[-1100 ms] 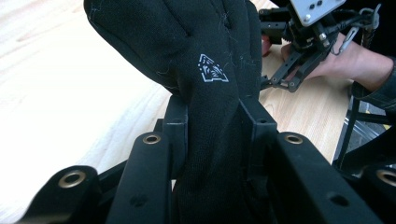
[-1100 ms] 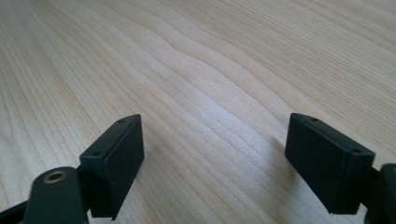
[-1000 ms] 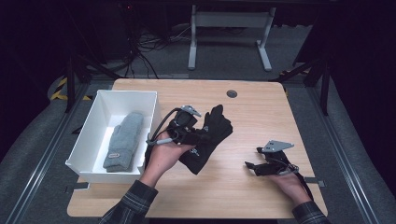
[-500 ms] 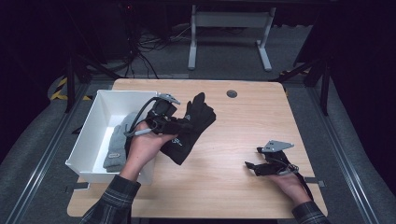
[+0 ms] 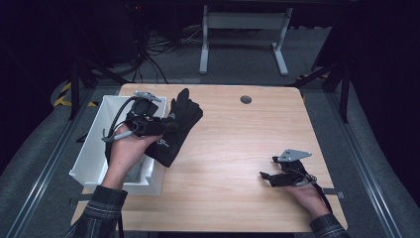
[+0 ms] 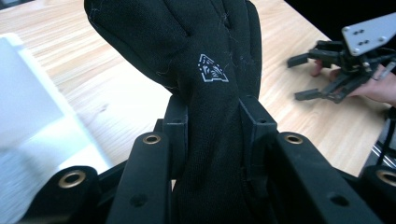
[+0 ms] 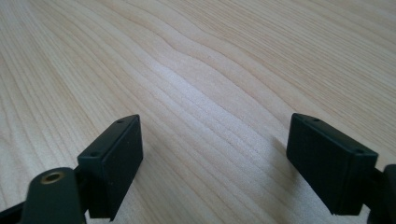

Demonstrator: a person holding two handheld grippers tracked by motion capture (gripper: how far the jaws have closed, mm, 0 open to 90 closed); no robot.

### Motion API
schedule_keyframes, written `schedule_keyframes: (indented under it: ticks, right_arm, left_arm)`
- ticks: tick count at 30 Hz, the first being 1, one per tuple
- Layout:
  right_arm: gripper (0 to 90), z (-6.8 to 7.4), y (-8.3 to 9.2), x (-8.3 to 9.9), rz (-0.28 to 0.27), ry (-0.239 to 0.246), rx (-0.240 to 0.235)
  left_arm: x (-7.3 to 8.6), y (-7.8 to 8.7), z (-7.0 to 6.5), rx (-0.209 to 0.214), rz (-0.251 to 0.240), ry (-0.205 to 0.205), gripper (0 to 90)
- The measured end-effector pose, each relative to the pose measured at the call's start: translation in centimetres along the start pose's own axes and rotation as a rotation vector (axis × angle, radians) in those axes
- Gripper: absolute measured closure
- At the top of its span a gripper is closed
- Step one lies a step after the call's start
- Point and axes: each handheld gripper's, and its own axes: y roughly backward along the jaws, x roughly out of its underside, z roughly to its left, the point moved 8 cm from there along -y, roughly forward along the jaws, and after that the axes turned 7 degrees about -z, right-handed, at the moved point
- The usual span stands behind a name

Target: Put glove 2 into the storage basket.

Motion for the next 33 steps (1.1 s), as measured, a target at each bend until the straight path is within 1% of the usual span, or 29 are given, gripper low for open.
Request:
schedule_keyframes:
  ticks: [1, 5, 7, 9, 13, 15, 16, 17, 21, 23, 25, 27, 31, 32, 33]
  right_arm:
    - [19.1, 0.0, 0.0, 0.0, 0.0, 0.0, 0.0]
    - [19.0, 0.0, 0.0, 0.0, 0.0, -0.002, 0.001]
    - [19.0, 0.0, 0.0, 0.0, 0.0, -0.002, 0.001]
    - [19.0, 0.0, 0.0, 0.0, 0.0, -0.002, 0.001]
    - [18.9, 0.0, 0.0, 0.0, 0.0, -0.001, 0.001]
    - [18.9, 0.0, 0.0, 0.0, 0.0, -0.002, 0.002]
    - [18.9, 0.0, 0.0, 0.0, 0.0, -0.002, 0.002]
    - [18.9, 0.0, 0.0, 0.0, 0.0, -0.002, 0.003]
    - [18.8, 0.0, 0.0, 0.0, 0.0, -0.003, 0.003]
    - [18.8, 0.0, 0.0, 0.0, 0.0, -0.003, 0.003]
    - [18.7, 0.0, -0.1, 0.0, -0.001, -0.004, 0.003]
    - [18.7, 0.0, -0.1, 0.0, -0.001, -0.004, 0.004]
    - [18.7, 0.0, -0.1, 0.0, -0.001, -0.005, 0.004]
    - [18.7, 0.0, -0.1, 0.0, -0.001, -0.005, 0.004]
    - [18.7, 0.0, -0.1, 0.0, 0.0, -0.005, 0.004]
  left_arm:
    - [0.1, 0.3, 0.4, -0.011, -0.009, 0.004, 69.2]
    - [0.4, 1.7, 1.9, -0.041, -0.03, 0.039, 69.2]
    - [0.8, 2.5, 3.0, -0.063, -0.037, 0.063, 69.2]
    - [1.2, 3.0, 3.8, -0.085, -0.035, 0.072, 69.2]
    - [2.1, 4.0, 5.2, -0.121, -0.038, 0.108, 69.2]
    - [2.6, 4.4, 5.9, -0.146, -0.033, 0.12, 69.1]
    - [2.6, 4.4, 5.9, -0.146, -0.033, 0.12, 69.1]
    - [3.3, 4.8, 6.7, -0.172, -0.02, 0.134, 69.1]
    - [4.6, 4.8, 7.9, -0.202, 0.001, 0.161, 69.1]
    - [5.2, 4.7, 8.6, -0.21, 0.007, 0.178, 69.1]
    - [5.7, 4.5, 9.2, -0.225, 0.013, 0.187, 69.1]
    - [6.2, 4.1, 9.7, -0.223, 0.019, 0.204, 69.1]
    - [7.1, 3.2, 10.5, -0.222, 0.04, 0.224, 69.0]
    - [7.1, 3.2, 10.5, -0.222, 0.04, 0.224, 68.9]
    - [7.3, 2.9, 10.8, -0.228, 0.044, 0.228, 68.9]
